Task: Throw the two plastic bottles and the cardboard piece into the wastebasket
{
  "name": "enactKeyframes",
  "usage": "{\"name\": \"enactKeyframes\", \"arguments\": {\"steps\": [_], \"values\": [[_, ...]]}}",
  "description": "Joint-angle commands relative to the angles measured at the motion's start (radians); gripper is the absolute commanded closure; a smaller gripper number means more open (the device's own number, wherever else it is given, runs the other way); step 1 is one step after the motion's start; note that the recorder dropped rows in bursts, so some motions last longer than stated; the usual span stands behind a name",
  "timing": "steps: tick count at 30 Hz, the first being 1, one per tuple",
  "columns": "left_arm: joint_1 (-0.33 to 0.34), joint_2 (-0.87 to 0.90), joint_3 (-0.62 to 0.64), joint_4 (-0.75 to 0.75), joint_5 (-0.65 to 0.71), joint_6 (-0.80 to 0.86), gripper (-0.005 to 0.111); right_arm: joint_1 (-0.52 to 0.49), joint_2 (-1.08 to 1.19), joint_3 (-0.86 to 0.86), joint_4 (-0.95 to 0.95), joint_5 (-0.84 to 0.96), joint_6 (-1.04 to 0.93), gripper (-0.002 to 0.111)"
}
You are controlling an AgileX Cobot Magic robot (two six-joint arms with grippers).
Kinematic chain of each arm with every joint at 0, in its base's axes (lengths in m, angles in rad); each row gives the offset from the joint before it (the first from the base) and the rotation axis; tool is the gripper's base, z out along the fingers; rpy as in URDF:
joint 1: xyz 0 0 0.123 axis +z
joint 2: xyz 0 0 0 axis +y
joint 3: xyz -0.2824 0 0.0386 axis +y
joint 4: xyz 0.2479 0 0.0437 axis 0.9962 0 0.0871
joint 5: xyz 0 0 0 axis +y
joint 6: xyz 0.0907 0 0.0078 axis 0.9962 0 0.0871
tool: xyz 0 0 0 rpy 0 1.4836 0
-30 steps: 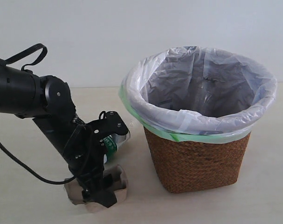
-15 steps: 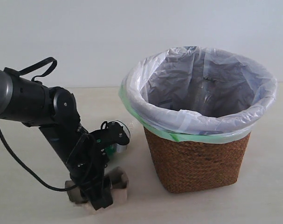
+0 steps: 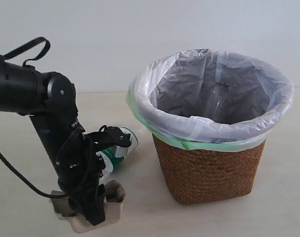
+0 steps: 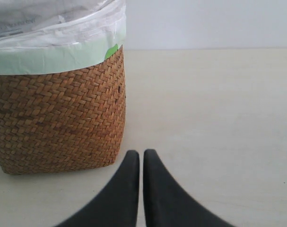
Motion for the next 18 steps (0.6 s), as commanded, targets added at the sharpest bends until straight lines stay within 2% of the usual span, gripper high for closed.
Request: {"name": "enactKeyframes", "arguments": {"steps": [1,5,7,12,18], "values": [[-0.004,-0.082,-0.007,0.165,0.080,-0.195,0.103,-0.005,-0.004,-0.001,-0.005,-0.006,-0.004,0.108],[0.008,-0.150,-0.007,0.460,0.152,-0.464,0.103,-0.005,-0.004,-0.001,-0.005,-0.006,-0.004,0.108],[0.032,-0.183,-0.007,0.551,0.172,-0.569,0.103,-0.005,-0.004,-0.001,-0.005,-0.006,-0.004,0.108],[0.161,-0.261,-0.007,0.527,0.183,-0.617,0.103,-0.005,-0.004,-0.001,-0.005,-0.006,-0.004,0.108],[0.361,-0.347,-0.007,0.448,0.141,-0.658,0.103,-0.005,-0.004,-0.001,-0.005,-0.006,-0.004,0.108]]}}
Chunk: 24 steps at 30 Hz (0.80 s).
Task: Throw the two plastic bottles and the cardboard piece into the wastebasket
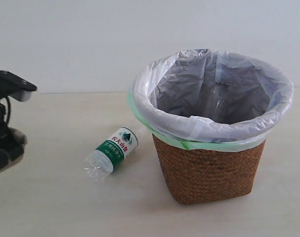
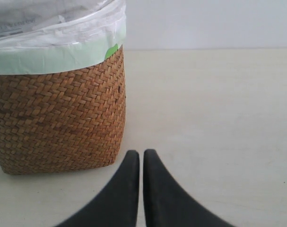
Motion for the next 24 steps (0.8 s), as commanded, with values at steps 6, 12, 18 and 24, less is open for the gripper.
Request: {"name": "enactKeyframes", "arguments": {"steps": [6,12,18,24], "values": [[0.275,-0.066,-0.007,-0.146,-0.027,-0.166,0.103,-0.005,-0.004,-0.001,-0.005,-0.006,-0.004,0.108],[0.313,-0.066,-0.007,-0.151,-0.053,-0.182,0.103,-0.005,-0.004,-0.001,-0.005,-0.006,-0.004,0.108],[0.313,-0.052,-0.007,-0.240,-0.170,-0.160,0.103,-0.005,-0.004,-0.001,-0.005,-0.006,-0.004,0.108],[0.313,0.040,-0.008,-0.344,-0.177,-0.072,0.103,-0.005,-0.004,-0.001,-0.005,-0.006,-0.004,0.108]]}}
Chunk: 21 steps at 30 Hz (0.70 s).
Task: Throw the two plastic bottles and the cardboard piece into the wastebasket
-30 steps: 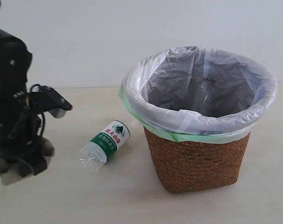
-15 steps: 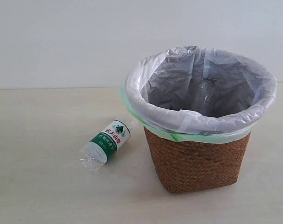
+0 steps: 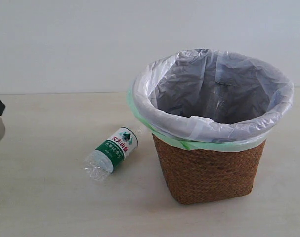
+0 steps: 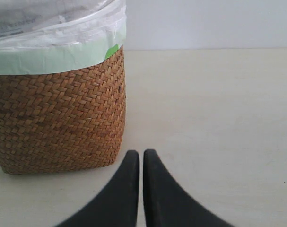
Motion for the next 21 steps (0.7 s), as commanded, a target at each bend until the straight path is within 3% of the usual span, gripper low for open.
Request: {"name": "enactKeyframes", "arguments": {"steps": [1,11,17,21], "values": [[0.003,0.061,-0.007,0.000,-0.017,-0.006,0.103,-0.005,-0.004,-0.001,-0.005,-0.006,-0.004,0.108],[0.003,0.075,-0.010,0.161,0.041,-0.075,0.103,-0.005,-0.004,-0.001,-0.005,-0.006,-0.004,0.108],[0.003,0.075,-0.010,0.341,0.104,-0.223,0.103,-0.005,-0.004,-0.001,-0.005,-0.006,-0.004,0.108],[0.003,0.075,-0.010,0.366,0.104,-0.262,0.103,-0.005,-0.004,-0.001,-0.005,-0.006,-0.004,0.108]]}}
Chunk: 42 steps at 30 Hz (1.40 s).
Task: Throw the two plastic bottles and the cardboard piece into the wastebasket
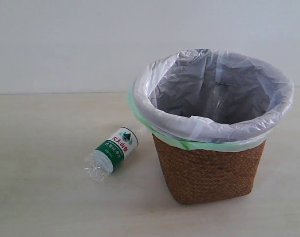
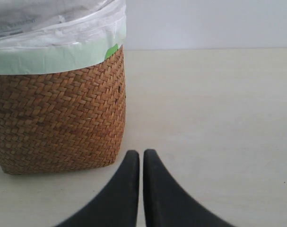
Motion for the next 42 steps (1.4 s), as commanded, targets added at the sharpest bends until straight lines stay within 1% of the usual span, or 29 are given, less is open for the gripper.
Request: {"name": "enactKeyframes", "arguments": {"steps": [1,2,4,5,6,8,9,10,11,12,13,14,15,16,17,19,21,23,25,27,33,37,42], "values": [[0.000,0.000,-0.008,-0.011,-0.022,-0.011,0.103,-0.005,-0.004,-0.001,-0.005,-0.006,-0.004,0.108],[-0.005,0.003,-0.019,-0.081,-0.052,0.050,0.103,-0.005,-0.004,-0.001,-0.005,-0.006,-0.004,0.108],[-0.030,0.016,-0.057,-0.296,-0.081,0.226,0.103,-0.005,-0.004,-0.001,-0.005,-0.006,-0.004,0.108],[-0.049,0.027,-0.104,-0.503,-0.068,0.364,0.103,-0.005,-0.004,-0.001,-0.005,-0.006,-0.004,0.108],[-0.068,0.043,-0.145,-0.656,-0.039,0.485,0.103,-0.005,-0.004,-0.001,-0.005,-0.006,-0.004,0.108],[-0.134,0.079,-0.272,-0.978,0.025,0.638,0.102,-0.005,-0.004,-0.001,-0.005,-0.006,-0.004,0.108],[-0.167,0.095,-0.349,-1.117,0.060,0.678,0.098,-0.005,-0.004,-0.001,-0.005,-0.006,-0.004,0.108],[-0.218,0.122,-0.436,-1.223,0.097,0.688,0.091,-0.005,-0.004,-0.001,-0.005,-0.006,-0.004,0.108],[-0.253,0.142,-0.516,-1.290,0.119,0.688,0.082,-0.005,-0.004,-0.001,-0.005,-0.006,-0.004,0.108],[-0.293,0.161,-0.623,-1.310,0.119,0.672,0.069,-0.005,-0.004,-0.001,-0.005,-0.006,-0.004,0.108],[-0.324,0.177,-0.704,-1.299,0.119,0.625,0.057,-0.005,-0.004,-0.001,-0.005,-0.006,-0.004,0.108],[-0.365,0.199,-0.799,-1.247,0.104,0.535,0.041,-0.005,-0.004,-0.001,-0.005,-0.006,-0.004,0.108],[-0.396,0.213,-0.880,-1.154,0.073,0.434,0.028,-0.005,-0.004,-0.001,-0.005,-0.006,-0.004,0.108],[-0.419,0.222,-0.949,-1.055,0.059,0.334,0.023,-0.005,-0.004,-0.001,-0.005,-0.006,-0.004,0.108],[-0.443,0.235,-1.001,-0.882,0.070,0.204,0.022,-0.005,-0.004,-0.001,-0.005,-0.006,-0.004,0.108],[-0.479,0.254,-1.060,-0.650,0.119,0.086,0.023,-0.005,-0.004,-0.001,-0.005,-0.006,-0.004,0.108],[-0.488,0.262,-1.068,-0.488,0.119,0.023,0.024,-0.005,-0.004,-0.001,-0.005,-0.006,-0.004,0.108],[-0.483,0.264,-1.044,-0.410,0.119,-0.014,0.025,-0.005,-0.004,-0.001,-0.005,-0.006,-0.004,0.108],[-0.476,0.264,-1.014,-0.368,0.119,-0.034,0.025,-0.005,-0.004,-0.001,-0.005,-0.006,-0.004,0.108],[-0.476,0.267,-0.968,-0.333,0.119,-0.034,0.025,-0.005,-0.004,-0.001,-0.005,-0.006,-0.004,0.108],[-0.476,0.268,-0.821,-0.147,0.119,0.004,0.025,-0.005,-0.004,-0.001,-0.005,-0.006,-0.004,0.108],[-0.476,0.268,-0.726,-0.063,0.119,0.073,0.025,-0.005,-0.004,-0.001,-0.005,-0.006,-0.004,0.108],[-0.476,0.268,-0.602,-0.063,0.119,0.220,0.025,-0.005,-0.004,-0.001,-0.005,-0.006,-0.004,0.108]]}}
